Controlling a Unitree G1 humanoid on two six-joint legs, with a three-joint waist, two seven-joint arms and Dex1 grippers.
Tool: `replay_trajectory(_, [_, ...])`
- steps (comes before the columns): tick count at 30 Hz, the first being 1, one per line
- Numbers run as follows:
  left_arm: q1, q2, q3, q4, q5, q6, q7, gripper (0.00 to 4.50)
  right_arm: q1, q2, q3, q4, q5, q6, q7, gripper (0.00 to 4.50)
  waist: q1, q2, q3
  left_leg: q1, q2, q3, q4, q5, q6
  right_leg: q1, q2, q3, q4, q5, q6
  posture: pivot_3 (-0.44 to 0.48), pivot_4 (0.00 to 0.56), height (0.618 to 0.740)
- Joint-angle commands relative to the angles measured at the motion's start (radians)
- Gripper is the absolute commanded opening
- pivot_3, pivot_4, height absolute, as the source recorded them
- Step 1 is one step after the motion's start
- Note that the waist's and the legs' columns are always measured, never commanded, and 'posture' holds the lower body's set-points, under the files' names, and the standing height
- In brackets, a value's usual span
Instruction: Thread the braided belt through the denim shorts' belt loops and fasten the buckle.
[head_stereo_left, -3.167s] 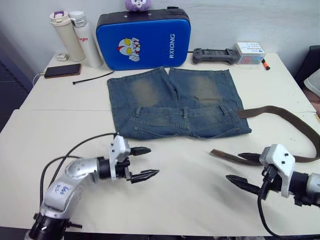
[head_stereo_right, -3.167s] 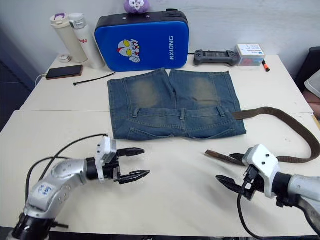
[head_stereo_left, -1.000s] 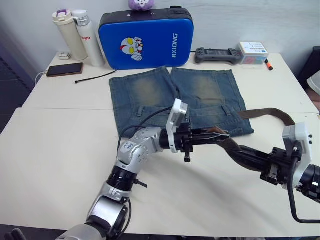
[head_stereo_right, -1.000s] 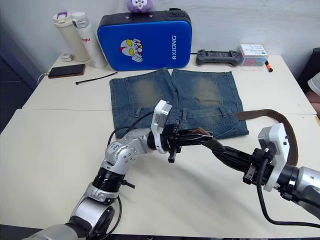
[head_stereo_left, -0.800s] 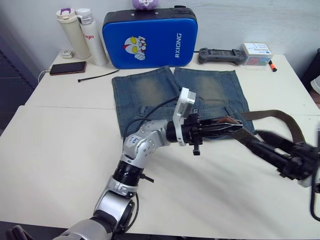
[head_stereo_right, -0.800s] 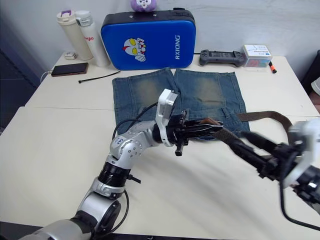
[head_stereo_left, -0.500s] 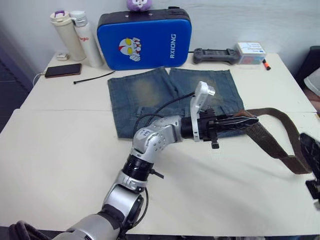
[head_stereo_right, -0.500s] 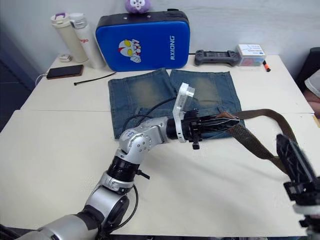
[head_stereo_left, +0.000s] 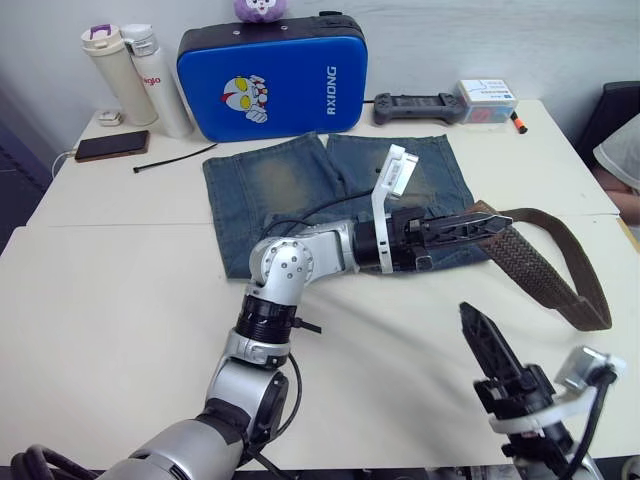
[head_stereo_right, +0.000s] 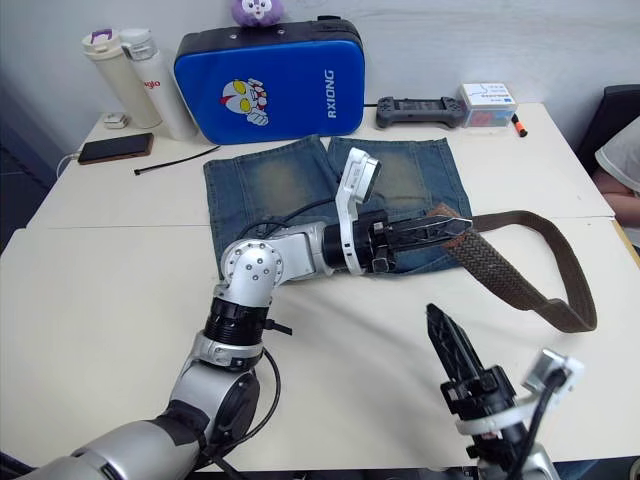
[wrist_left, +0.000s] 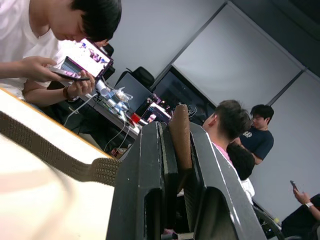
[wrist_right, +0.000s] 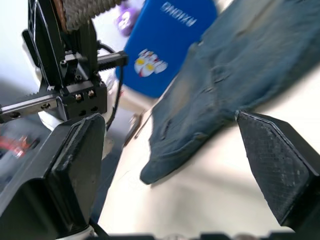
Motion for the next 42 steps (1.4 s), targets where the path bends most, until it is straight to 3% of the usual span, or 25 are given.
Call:
replay_trajectory(1, [0.057,0.001,0.005,-0.066,-0.011,0.023,0.058,0.00,-0.100,-0.009,-0.012,0.037,0.019,-0.053,-0.029,4.46,-0.003,-0.005,-0.001,0.000,0.000,-0.001,0.000,0.000,0.000,0.000,0.000,0.000,-0.001,0.000,0.000,0.000,0.150,0.740])
replay_trajectory(6, [0.138,0.011,0.023,-0.094,0.016,0.009,0.146,0.00,-0.223,-0.023,-0.017,0.086,0.099,-0.095,-0.057,4.46,-0.023,-0.029,-0.003,0.000,0.001,-0.009,-0.002,-0.002,-0.001,-0.002,0.009,0.005,-0.004,0.001,-0.001,0.000,0.150,0.740])
replay_trajectory(10, [0.154,0.005,0.044,-0.094,0.014,-0.012,0.191,0.00,-0.248,-0.039,-0.027,0.094,0.148,-0.091,-0.048,4.46,-0.006,-0.017,-0.002,0.000,0.001,-0.012,0.000,-0.006,-0.001,-0.005,0.011,0.006,-0.004,0.001,-0.002,0.000,0.150,0.740])
replay_trajectory(25, [0.154,0.003,0.007,-0.073,0.014,-0.032,0.187,0.00,-0.326,-0.048,0.024,0.133,0.078,-0.092,-0.083,4.46,0.002,-0.014,-0.002,0.003,0.001,-0.005,0.007,-0.007,-0.003,-0.007,0.013,0.016,0.008,0.000,-0.004,0.000,0.150,0.740])
replay_trajectory(28, [0.152,0.005,0.004,-0.069,0.018,-0.039,0.185,0.00,-0.327,-0.039,0.018,0.126,0.096,-0.096,-0.085,3.71,0.002,-0.014,-0.002,0.003,0.001,-0.005,0.008,-0.007,-0.003,-0.008,0.013,0.016,0.008,0.000,-0.004,0.000,0.150,0.740])
replay_trajectory(35, [0.147,0.008,0.009,-0.062,0.019,-0.049,0.183,0.00,-0.297,-0.045,0.013,0.114,0.111,-0.097,-0.071,0.32,0.004,-0.014,-0.003,0.003,0.001,-0.005,0.009,-0.007,-0.003,-0.008,0.013,0.016,0.009,0.000,-0.004,0.000,0.150,0.740])
replay_trajectory(36, [0.147,0.008,0.012,-0.061,0.018,-0.050,0.184,0.00,-0.297,-0.047,0.013,0.114,0.111,-0.097,-0.070,0.09,0.004,-0.014,-0.003,0.003,0.001,-0.005,0.009,-0.007,-0.003,-0.008,0.014,0.016,0.009,0.000,-0.004,0.000,0.150,0.740])
replay_trajectory(40, [0.137,0.037,-0.004,-0.067,0.033,-0.086,0.126,0.00,-0.306,-0.078,-0.017,0.114,0.106,-0.101,-0.079,0.09,0.003,-0.013,-0.003,0.003,0.001,-0.004,0.009,-0.007,-0.003,-0.008,0.014,0.017,0.010,0.000,-0.004,0.000,0.150,0.740])
replay_trajectory(42, [0.130,0.049,0.010,-0.072,0.020,-0.095,0.110,0.97,-0.321,-0.100,-0.046,0.120,0.112,-0.109,-0.095,0.00,0.003,-0.013,-0.002,0.003,0.001,-0.004,0.009,-0.007,-0.003,-0.008,0.014,0.017,0.010,0.000,-0.004,0.000,0.150,0.740])
